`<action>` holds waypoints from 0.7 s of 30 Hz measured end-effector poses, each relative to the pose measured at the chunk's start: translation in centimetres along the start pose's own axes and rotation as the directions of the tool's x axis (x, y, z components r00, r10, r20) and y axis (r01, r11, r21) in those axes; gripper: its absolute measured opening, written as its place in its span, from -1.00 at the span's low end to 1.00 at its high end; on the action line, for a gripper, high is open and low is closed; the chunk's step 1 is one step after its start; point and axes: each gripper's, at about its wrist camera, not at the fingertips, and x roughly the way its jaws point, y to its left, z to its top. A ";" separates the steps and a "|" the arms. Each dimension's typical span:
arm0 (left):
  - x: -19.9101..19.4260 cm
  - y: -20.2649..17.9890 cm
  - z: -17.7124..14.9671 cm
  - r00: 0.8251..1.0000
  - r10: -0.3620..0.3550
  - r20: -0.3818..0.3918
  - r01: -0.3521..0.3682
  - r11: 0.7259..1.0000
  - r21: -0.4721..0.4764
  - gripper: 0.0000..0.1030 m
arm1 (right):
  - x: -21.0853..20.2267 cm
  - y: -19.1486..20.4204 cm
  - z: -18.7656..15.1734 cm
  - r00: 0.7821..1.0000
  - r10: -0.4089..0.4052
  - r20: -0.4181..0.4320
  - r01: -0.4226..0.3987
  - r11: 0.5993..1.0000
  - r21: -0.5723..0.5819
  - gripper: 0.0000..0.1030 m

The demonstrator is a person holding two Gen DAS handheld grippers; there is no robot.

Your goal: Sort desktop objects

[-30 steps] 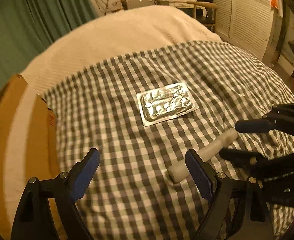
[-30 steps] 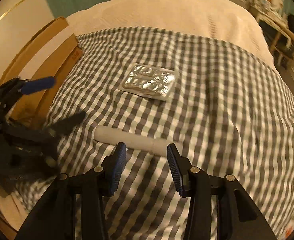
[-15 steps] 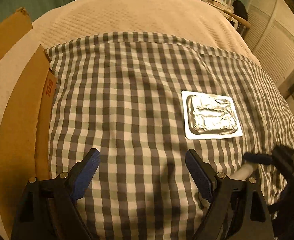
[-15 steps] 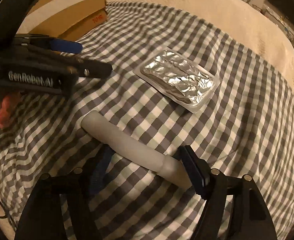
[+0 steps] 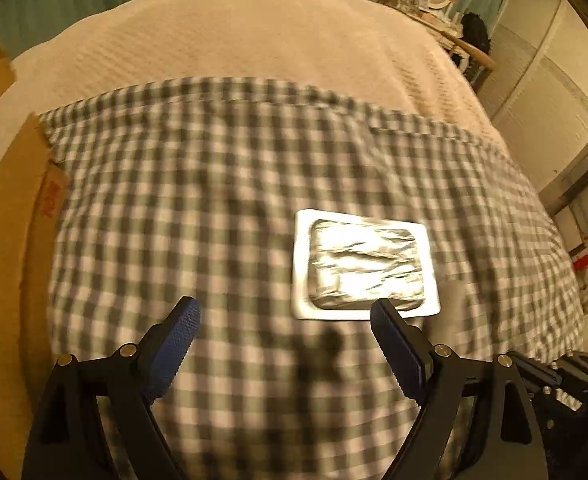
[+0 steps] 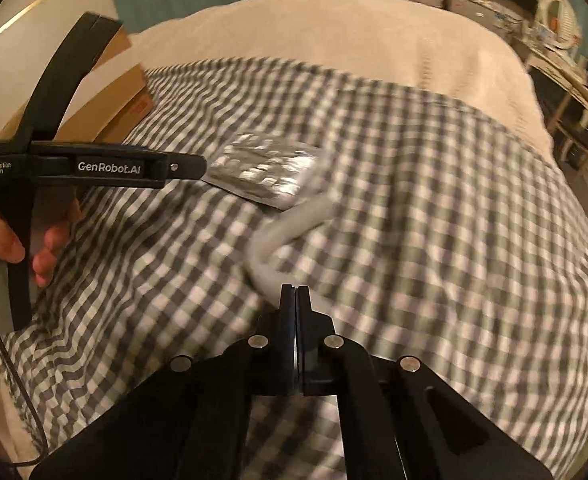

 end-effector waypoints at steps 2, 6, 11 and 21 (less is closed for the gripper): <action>0.2 -0.9 0.5 1.000 -0.021 0.001 0.021 1.000 0.016 0.74 | -0.5 -1.5 -0.4 1.000 0.012 0.007 -0.012 0.998 0.067 -1.00; 1.2 -2.7 1.3 0.999 -0.031 -0.008 0.032 0.998 0.057 0.78 | -1.0 -2.7 -0.7 0.997 0.061 0.037 -0.066 0.988 0.140 -0.78; 4.3 -3.6 2.4 0.997 -0.013 -0.069 0.017 0.998 0.054 0.83 | -1.0 -2.1 0.4 0.990 0.105 0.091 -0.116 0.985 0.129 0.03; 6.6 -5.3 2.5 0.997 -0.037 -0.074 0.054 0.970 0.238 0.96 | 1.7 0.5 0.8 0.993 0.116 0.023 -0.117 0.992 0.051 0.03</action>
